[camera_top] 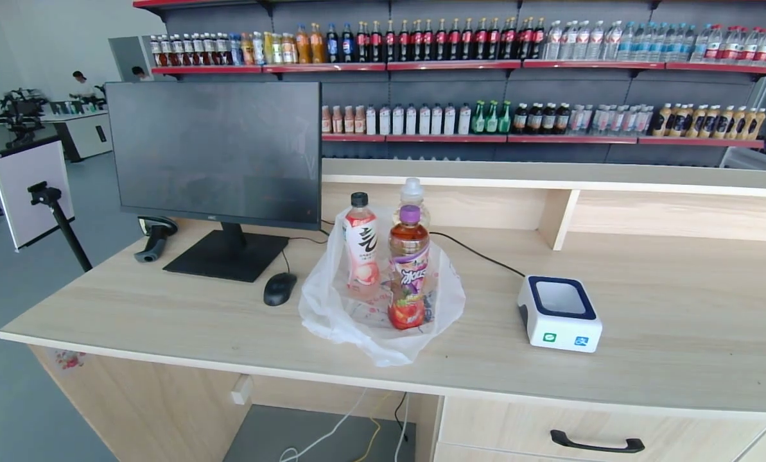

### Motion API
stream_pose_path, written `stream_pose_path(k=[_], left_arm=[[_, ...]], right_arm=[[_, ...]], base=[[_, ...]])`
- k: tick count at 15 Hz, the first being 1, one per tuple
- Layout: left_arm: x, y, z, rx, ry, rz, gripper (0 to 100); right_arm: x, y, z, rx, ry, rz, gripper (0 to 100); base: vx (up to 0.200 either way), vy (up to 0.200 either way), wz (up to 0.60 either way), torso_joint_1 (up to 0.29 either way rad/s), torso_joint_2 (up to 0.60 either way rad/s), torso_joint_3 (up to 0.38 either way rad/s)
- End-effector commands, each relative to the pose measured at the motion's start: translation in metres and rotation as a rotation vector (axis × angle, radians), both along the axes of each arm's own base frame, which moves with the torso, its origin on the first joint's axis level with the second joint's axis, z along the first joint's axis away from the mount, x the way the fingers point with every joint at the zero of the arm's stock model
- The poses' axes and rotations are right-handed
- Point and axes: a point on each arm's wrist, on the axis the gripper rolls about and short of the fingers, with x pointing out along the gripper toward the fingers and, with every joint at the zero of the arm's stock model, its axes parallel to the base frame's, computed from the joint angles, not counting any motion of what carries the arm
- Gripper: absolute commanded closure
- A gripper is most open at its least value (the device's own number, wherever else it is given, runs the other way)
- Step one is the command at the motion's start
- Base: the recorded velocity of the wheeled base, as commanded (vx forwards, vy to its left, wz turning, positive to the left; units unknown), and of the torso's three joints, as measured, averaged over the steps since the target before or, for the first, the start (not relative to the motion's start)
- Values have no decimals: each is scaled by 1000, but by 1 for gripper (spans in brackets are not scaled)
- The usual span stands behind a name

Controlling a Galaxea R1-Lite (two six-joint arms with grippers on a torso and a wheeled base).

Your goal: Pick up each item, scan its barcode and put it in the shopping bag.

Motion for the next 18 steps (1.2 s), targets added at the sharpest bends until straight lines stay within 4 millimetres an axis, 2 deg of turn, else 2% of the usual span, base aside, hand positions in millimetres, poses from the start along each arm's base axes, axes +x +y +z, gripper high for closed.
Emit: stream_pose_path(k=[1,2,4,6,8,9,11,12,14,16,18], left_arm=[[0,0,0,0,0,0,0],[0,0,0,0,0,0,0],[0,0,0,0,0,0,0],[0,0,0,2,0,0,0],[0,0,0,2,0,0,0],[0,0,0,2,0,0,0],[0,0,0,0,0,0,0],[0,0,0,0,0,0,0],[0,0,0,0,0,0,0],[0,0,0,0,0,0,0],[0,0,0,0,0,0,0]], right_arm=[[-15,-5,-5,61,-119,-38,0],[-13,-3,-4,62,-90,-177,0],[-11,-3,-4,35,-69,-194,0],[-10,-3,-3,79,-56,-228,0],[1,1,-2,60,86,-385,0],[2,1,-2,57,100,-407,0],[-10,0,-4,103,-38,-409,0],[-14,2,-5,136,-97,-517,0],[-16,2,-9,173,-131,-493,0],[-16,3,-10,84,-138,-412,0],[-16,3,-10,90,-137,-411,0]], base=[[0,0,0,0,0,0],[0,0,0,0,0,0],[0,0,0,0,0,0],[0,0,0,0,0,0],[0,0,0,0,0,0],[0,0,0,0,0,0],[0,0,0,0,0,0],[0,0,0,0,0,0],[0,0,0,0,0,0],[0,0,0,0,0,0],[-200,0,0,2,2,5]])
